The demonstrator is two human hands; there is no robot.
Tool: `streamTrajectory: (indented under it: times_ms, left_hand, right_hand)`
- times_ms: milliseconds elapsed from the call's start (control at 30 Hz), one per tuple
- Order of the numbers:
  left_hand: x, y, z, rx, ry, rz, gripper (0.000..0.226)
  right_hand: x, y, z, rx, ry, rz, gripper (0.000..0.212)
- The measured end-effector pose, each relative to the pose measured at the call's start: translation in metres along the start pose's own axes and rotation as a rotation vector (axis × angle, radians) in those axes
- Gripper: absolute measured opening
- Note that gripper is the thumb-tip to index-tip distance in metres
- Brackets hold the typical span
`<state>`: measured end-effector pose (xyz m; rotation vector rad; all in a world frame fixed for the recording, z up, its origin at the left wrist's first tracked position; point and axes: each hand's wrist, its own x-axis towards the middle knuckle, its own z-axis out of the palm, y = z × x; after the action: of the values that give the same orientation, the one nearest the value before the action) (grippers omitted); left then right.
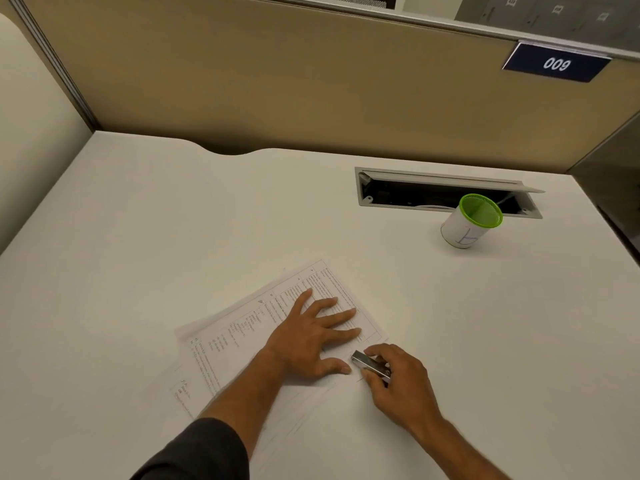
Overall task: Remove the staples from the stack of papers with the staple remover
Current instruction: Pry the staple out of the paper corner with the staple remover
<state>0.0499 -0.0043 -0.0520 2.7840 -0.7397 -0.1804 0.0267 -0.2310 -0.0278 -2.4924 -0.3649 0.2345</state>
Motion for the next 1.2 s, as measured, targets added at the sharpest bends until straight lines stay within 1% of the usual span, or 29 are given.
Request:
streamTrajectory:
  times_ms: [500, 667, 833, 967, 1033, 1133, 1200]
  left_hand:
    - [0.000, -0.001, 0.002, 0.050, -0.012, 0.017, 0.069]
    - [0.001, -0.001, 0.001, 0.046, -0.018, 0.019, 0.069]
    - [0.001, 0.000, 0.000, 0.049, -0.025, 0.019, 0.068]
    - [0.001, -0.001, 0.001, 0.055, -0.026, 0.018, 0.068]
    - [0.001, 0.000, 0.001, 0.051, -0.024, 0.015, 0.068]
    - [0.000, 0.000, -0.001, 0.049, -0.017, 0.017, 0.068]
    - [0.000, 0.000, 0.000, 0.048, -0.017, 0.015, 0.067]
  right_hand:
    - [0.001, -0.006, 0.004, -0.013, 0.007, 0.005, 0.017]
    - [-0.003, -0.008, 0.010, -0.076, 0.044, 0.005, 0.019]
    - [-0.006, -0.010, 0.012, -0.180, 0.094, -0.071, 0.019]
    - [-0.008, -0.014, 0.013, -0.231, 0.082, -0.085, 0.017]
    - [-0.008, -0.014, 0.014, -0.208, 0.071, -0.055, 0.015]
    - [-0.008, -0.021, 0.013, -0.091, 0.047, 0.065, 0.009]
    - [-0.006, -0.025, 0.010, 0.010, 0.044, 0.150, 0.012]
